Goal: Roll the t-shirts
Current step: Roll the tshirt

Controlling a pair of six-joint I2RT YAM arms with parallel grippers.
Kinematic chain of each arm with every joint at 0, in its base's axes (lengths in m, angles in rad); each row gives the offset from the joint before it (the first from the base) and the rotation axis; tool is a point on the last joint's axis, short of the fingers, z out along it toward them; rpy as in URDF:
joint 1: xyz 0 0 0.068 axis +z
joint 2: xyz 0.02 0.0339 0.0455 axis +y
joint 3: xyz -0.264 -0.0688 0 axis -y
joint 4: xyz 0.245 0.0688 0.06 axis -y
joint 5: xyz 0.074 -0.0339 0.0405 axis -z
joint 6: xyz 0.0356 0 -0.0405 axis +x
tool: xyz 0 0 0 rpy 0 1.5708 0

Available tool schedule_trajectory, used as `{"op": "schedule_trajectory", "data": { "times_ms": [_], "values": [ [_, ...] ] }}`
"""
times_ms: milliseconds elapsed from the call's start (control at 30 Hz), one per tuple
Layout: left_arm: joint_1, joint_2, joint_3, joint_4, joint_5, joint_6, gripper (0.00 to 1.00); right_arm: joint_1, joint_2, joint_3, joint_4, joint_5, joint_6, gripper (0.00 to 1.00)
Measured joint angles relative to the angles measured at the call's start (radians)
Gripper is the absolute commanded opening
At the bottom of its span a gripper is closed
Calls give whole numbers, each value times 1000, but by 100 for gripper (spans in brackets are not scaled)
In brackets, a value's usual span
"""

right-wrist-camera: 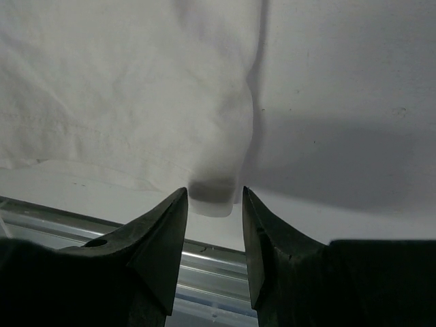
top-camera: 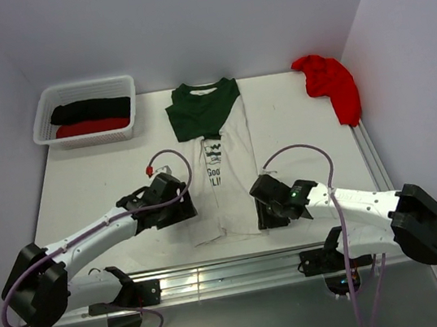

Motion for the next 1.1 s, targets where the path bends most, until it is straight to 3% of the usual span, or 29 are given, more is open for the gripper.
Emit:
{"op": "schedule_trajectory", "data": {
  "times_ms": [67,100,233,367,533,767,933,1100],
  "values": [
    [-14,-1,-4,17,0,-17,82,2,20,0,5,0,0,39],
    [-23,0,-6,25,0,-26,81,2,29,0,7,2,0,30],
    [-65,13,-9,46,3,-54,79,3,34,-2,13,9,4,14],
    [-107,35,-11,49,3,-81,69,4,14,-3,14,15,10,0],
    [-144,38,-38,50,3,-113,53,5,7,-3,14,16,12,0],
    [-173,37,-42,40,2,-127,54,5,7,-3,20,12,12,0],
    [-185,52,-42,41,1,-141,30,5,8,-4,32,4,16,0],
    [-201,67,-42,22,-10,-145,21,5,6,-4,34,1,19,0]
  ]
}}
